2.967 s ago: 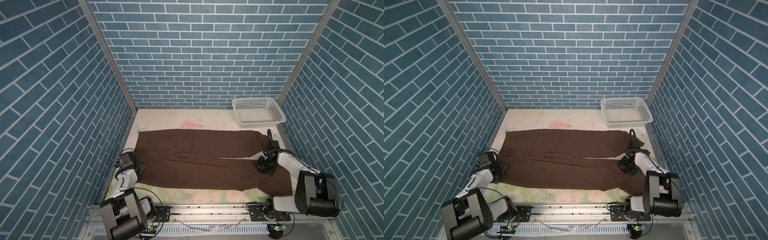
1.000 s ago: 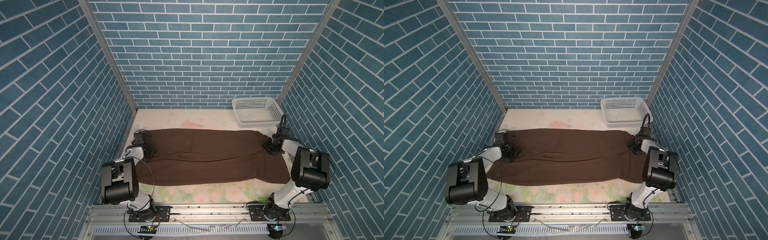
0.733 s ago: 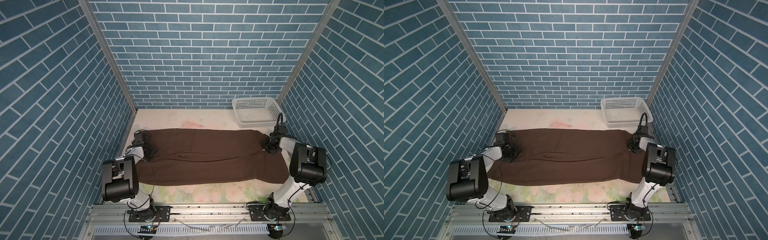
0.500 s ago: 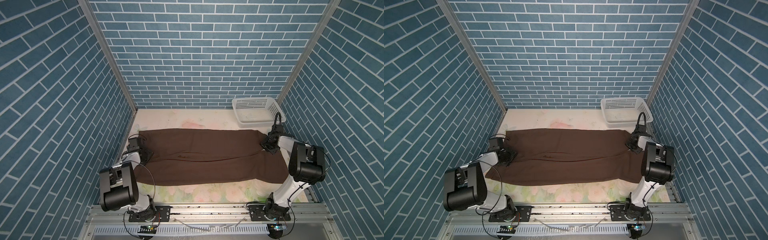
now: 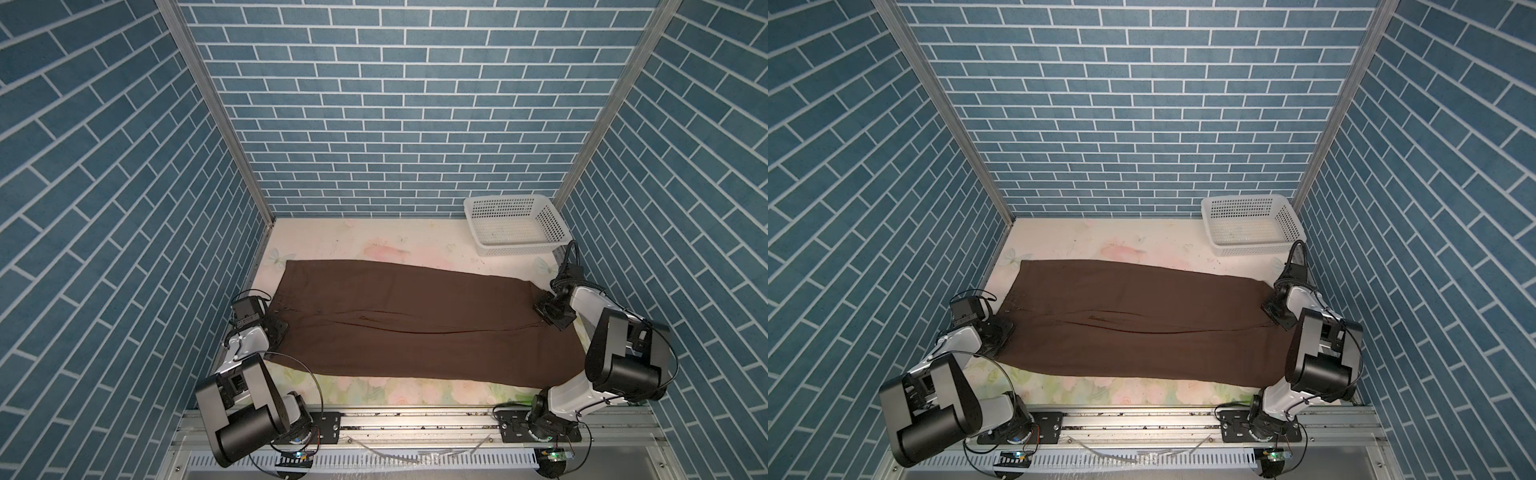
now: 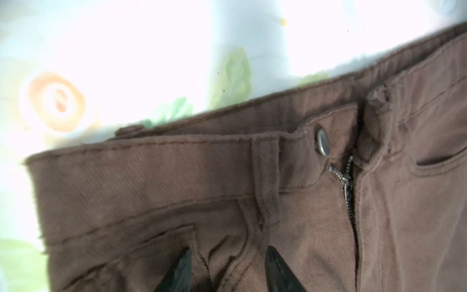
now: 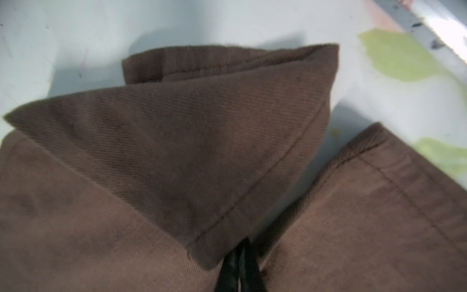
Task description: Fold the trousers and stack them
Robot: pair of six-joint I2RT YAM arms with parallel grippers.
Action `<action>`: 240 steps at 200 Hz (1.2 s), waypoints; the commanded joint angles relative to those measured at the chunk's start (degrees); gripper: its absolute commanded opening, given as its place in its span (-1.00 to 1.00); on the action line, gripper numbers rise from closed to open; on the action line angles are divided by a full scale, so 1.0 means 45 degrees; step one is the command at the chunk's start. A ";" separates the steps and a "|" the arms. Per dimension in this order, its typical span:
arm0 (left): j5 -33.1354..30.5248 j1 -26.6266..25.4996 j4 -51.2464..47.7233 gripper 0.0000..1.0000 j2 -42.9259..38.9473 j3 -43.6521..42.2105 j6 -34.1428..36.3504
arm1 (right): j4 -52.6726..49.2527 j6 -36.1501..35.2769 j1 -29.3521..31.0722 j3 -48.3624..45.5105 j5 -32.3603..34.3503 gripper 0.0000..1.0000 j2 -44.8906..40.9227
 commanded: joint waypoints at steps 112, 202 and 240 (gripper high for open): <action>0.0513 0.0373 -0.0502 -0.03 -0.1277 -0.0250 -0.0268 | -0.0327 -0.2136 0.2427 0.2372 0.1060 -1.00 0.1743; 0.0593 0.0374 0.0123 -0.03 -0.0382 -0.0604 -0.0184 | -0.1010 -0.2281 0.1741 0.5787 0.3907 -0.98 0.4151; 0.0891 0.0374 0.0524 -0.02 -0.0144 -0.0696 -0.0296 | -0.1886 -0.2638 0.1143 1.0269 0.3401 -0.86 0.5559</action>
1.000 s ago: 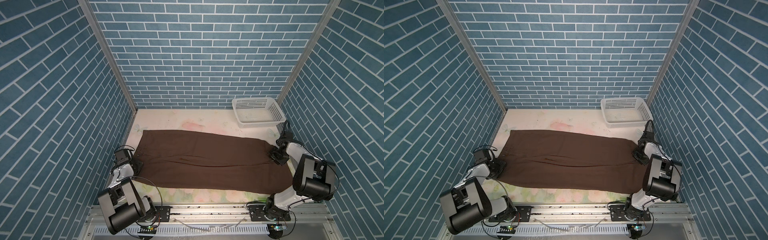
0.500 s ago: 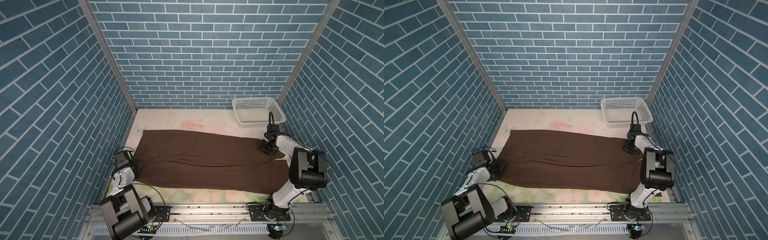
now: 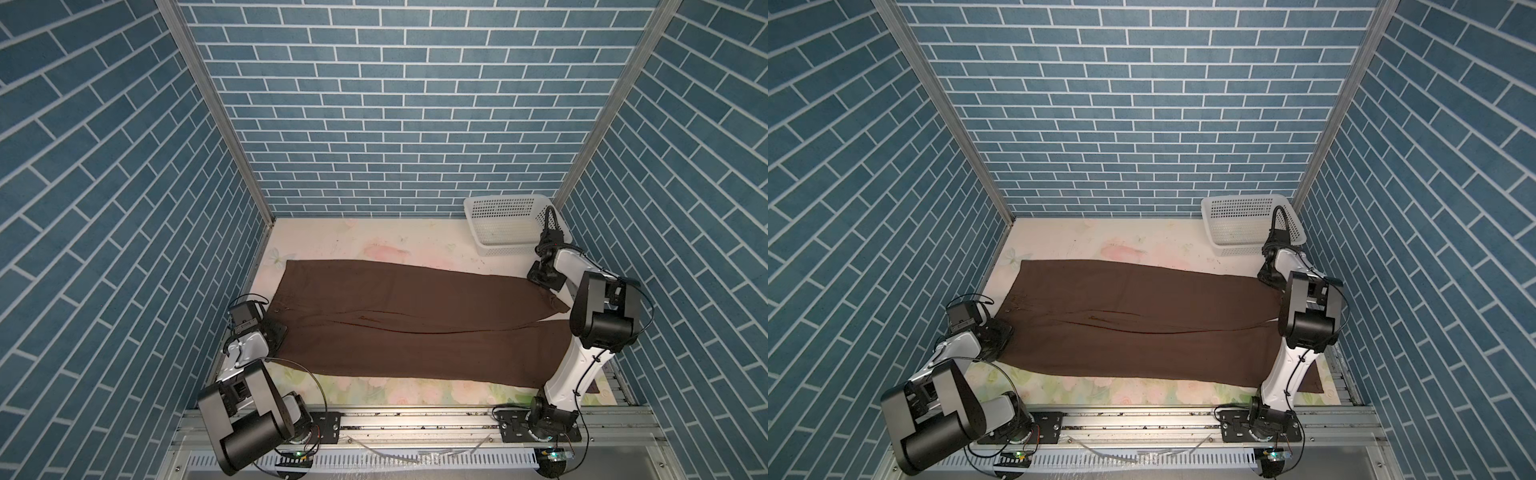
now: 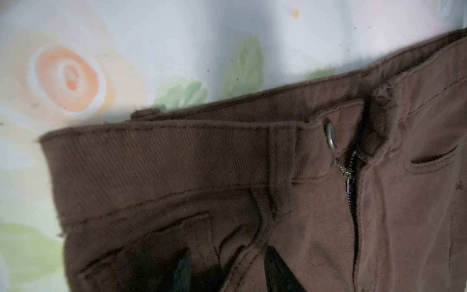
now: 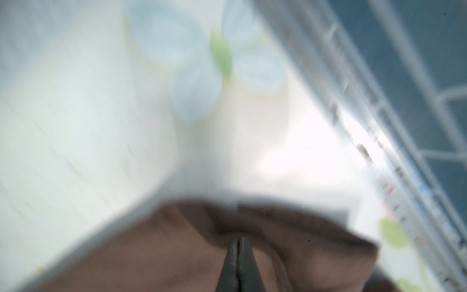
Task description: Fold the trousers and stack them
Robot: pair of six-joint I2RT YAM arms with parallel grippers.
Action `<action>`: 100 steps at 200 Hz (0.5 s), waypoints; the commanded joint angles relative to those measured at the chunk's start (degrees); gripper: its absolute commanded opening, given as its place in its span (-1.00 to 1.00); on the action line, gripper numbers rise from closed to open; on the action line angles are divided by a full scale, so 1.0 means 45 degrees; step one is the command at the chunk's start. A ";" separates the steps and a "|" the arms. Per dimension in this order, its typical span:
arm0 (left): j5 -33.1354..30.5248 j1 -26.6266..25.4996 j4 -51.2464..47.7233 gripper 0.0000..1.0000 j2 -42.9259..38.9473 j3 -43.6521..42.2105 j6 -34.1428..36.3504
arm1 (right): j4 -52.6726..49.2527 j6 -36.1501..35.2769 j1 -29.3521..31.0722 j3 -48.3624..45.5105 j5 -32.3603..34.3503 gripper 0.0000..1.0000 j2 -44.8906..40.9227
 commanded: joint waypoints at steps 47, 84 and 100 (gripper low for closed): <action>0.0294 0.0071 0.0837 -0.01 0.0410 -0.0592 -0.0117 | -0.0420 0.0798 -0.0213 0.0901 -0.1369 -0.78 -0.1818; 0.0353 0.0063 0.0695 -0.01 0.0395 -0.0215 -0.0052 | 0.0495 0.0428 0.1066 -0.3376 -0.1957 -1.00 -0.3968; 0.0411 0.0053 0.0801 -0.01 0.0325 -0.0172 -0.0186 | 0.0529 0.0491 0.1506 -0.4337 -0.1499 -1.00 -0.3967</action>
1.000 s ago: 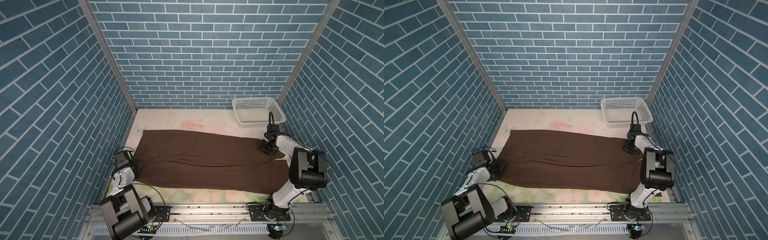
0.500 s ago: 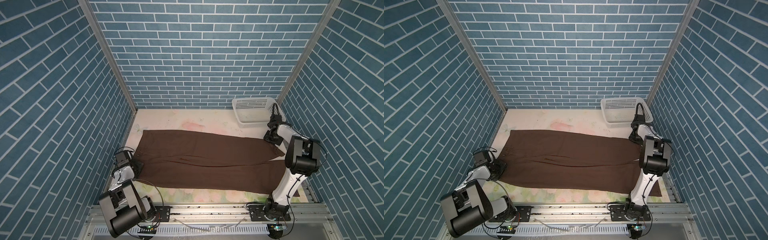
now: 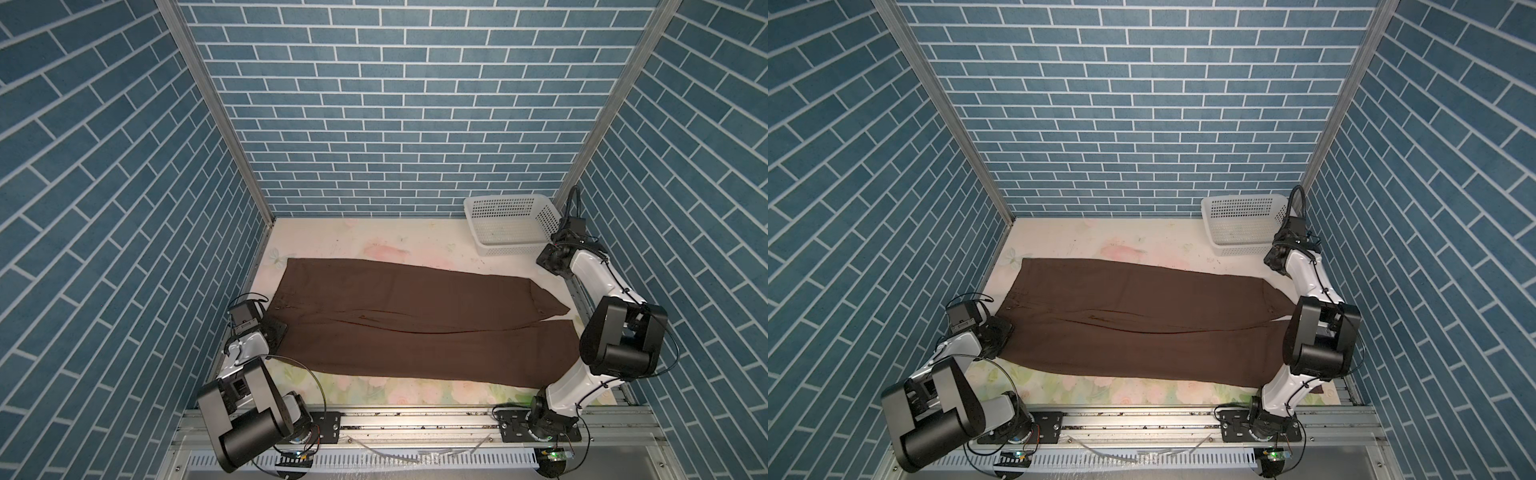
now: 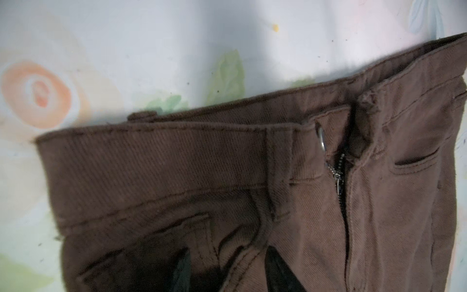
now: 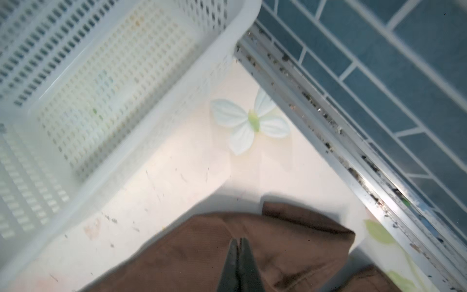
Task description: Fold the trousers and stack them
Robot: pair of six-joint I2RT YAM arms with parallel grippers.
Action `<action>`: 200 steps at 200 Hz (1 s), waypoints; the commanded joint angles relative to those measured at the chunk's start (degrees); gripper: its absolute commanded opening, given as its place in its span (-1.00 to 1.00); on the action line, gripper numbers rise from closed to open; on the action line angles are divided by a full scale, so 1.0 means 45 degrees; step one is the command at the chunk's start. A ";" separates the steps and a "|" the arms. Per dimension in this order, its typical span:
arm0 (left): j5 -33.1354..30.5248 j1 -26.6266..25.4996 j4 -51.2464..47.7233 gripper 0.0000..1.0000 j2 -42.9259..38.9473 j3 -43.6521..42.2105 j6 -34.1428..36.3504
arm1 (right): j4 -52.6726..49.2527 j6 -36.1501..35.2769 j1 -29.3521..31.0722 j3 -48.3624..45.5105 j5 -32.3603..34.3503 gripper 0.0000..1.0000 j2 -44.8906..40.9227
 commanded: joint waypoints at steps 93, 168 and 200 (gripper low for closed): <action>0.0064 0.0043 0.0297 -0.02 0.0355 -0.0351 -0.0293 | 0.0941 0.1543 -0.0010 -0.2765 -0.0774 -1.00 0.1999; 0.0100 0.0058 0.0906 -0.02 0.1390 -0.0343 -0.0239 | 0.0119 0.0787 -0.1675 0.1156 0.0148 -1.00 0.3752; 0.0239 0.0063 0.1133 -0.03 0.2054 -0.0211 -0.0122 | -0.0295 -0.0616 -0.1773 0.4901 0.0309 -1.00 0.5559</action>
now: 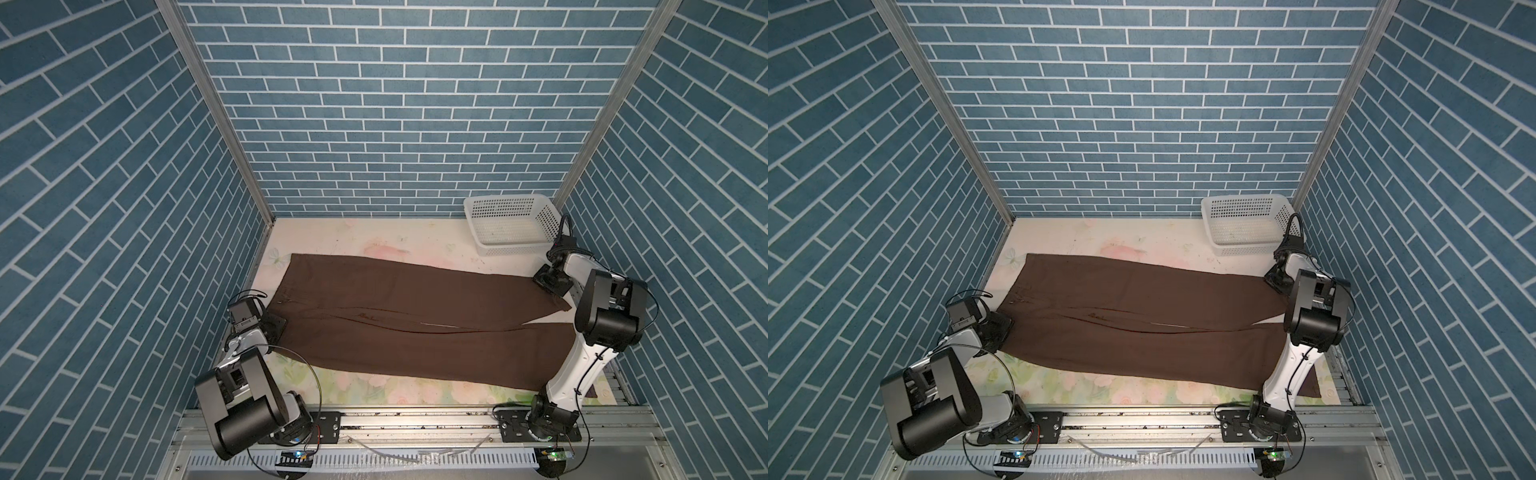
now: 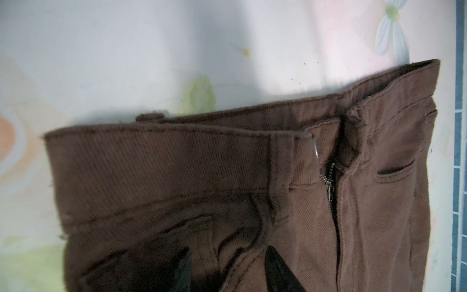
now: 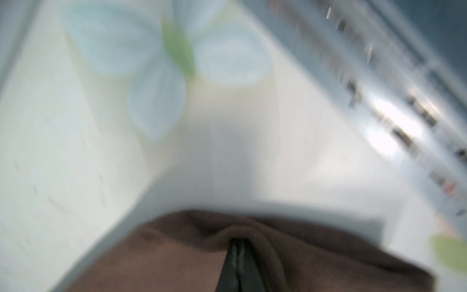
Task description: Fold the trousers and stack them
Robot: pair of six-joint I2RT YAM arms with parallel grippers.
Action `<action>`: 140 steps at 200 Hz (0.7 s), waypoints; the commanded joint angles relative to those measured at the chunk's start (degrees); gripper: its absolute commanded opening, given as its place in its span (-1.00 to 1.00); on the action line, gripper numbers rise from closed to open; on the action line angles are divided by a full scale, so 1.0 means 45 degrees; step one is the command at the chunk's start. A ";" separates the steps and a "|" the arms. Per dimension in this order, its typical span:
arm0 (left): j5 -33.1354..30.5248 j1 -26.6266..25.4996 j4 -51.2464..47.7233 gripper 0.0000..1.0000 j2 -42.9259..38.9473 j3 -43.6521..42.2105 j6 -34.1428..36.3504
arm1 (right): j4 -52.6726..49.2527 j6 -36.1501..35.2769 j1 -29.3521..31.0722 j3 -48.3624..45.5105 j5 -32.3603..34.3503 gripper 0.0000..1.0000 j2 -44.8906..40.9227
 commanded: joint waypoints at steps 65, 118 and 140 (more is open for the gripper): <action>0.0176 0.0056 -0.0479 -0.04 0.1068 -0.0209 0.0032 | 0.0042 -0.0745 0.0037 0.0657 0.0313 -1.00 -0.1417; 0.0022 -0.0094 -0.2341 0.03 -0.0569 0.0454 0.0248 | 0.0360 0.0392 0.0801 -0.5067 0.1449 -0.16 -0.6100; -0.0227 -0.0191 -0.2989 0.15 -0.1099 0.0559 0.0312 | 0.0581 0.0674 0.0778 -0.6500 0.1445 0.29 -0.6707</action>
